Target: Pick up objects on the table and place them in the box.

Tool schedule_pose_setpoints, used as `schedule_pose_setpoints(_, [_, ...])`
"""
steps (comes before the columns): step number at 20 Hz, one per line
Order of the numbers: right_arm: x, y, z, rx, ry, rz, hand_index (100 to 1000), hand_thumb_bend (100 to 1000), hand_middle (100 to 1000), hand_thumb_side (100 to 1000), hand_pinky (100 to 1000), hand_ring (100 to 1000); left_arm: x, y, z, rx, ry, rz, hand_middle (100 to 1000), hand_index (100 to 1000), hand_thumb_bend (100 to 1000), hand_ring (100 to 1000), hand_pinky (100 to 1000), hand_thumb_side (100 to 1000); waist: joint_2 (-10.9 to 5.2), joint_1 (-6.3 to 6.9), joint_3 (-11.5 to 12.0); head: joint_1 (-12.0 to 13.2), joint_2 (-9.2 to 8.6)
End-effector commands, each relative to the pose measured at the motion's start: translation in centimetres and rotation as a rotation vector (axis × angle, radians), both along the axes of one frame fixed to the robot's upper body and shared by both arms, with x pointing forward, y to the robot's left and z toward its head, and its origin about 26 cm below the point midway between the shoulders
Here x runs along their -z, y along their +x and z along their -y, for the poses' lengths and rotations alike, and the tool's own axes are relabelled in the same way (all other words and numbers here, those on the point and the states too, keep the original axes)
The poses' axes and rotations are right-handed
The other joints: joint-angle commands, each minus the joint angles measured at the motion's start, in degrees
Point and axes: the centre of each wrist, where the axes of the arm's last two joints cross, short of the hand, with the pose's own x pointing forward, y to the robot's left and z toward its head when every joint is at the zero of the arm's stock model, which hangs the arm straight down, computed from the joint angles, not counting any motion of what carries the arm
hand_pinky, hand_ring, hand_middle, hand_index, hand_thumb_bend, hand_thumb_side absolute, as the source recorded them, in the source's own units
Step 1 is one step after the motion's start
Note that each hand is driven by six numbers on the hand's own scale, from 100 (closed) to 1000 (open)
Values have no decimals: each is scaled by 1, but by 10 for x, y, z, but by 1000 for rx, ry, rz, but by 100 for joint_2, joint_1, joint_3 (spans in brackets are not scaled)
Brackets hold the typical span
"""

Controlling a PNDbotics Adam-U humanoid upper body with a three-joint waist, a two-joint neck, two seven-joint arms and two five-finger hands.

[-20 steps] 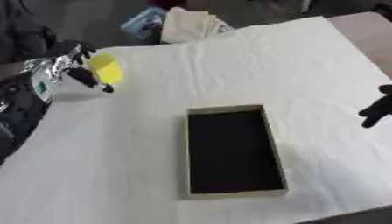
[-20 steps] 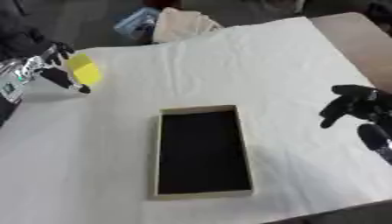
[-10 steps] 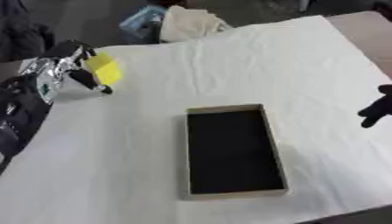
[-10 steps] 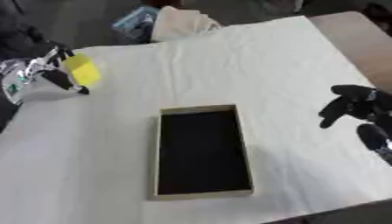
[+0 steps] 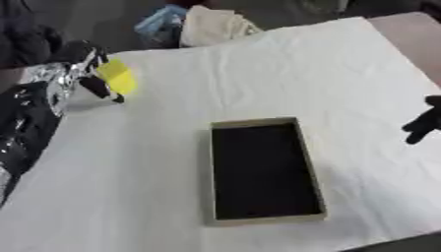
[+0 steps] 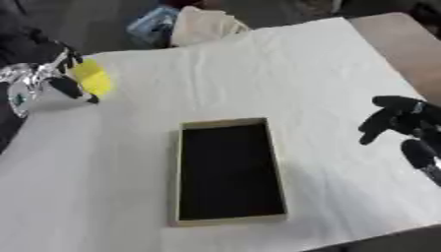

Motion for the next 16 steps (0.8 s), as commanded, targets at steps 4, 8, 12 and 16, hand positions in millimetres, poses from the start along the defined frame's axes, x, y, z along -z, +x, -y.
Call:
schedule_pose_setpoints(4, [-7, 0, 3, -40, -55, 73, 942, 100, 680, 635, 779, 634, -16, 1, -1, -14, 100, 79, 363, 612, 772, 440, 645, 172, -76, -61, 31, -23, 53])
schedule_pose_setpoints(8, [-6, 0, 3, -40, -55, 72, 942, 100, 679, 634, 779, 634, -16, 1, 0, -20, 99, 123, 295, 567, 755, 396, 632, 155, -79, -75, 53, -35, 62])
schedule_pose_setpoints(12, [-6, 0, 3, -41, -55, 71, 942, 100, 679, 632, 780, 635, -17, 1, 1, -15, 52, 160, 255, 537, 736, 373, 632, 152, -93, -83, 73, -45, 70])
schedule_pose_setpoints(16, [-5, 0, 4, -40, -54, 68, 942, 100, 679, 629, 780, 636, -22, 1, 3, 20, 6, 177, 237, 525, 737, 362, 639, 153, -121, -97, 102, -66, 85])
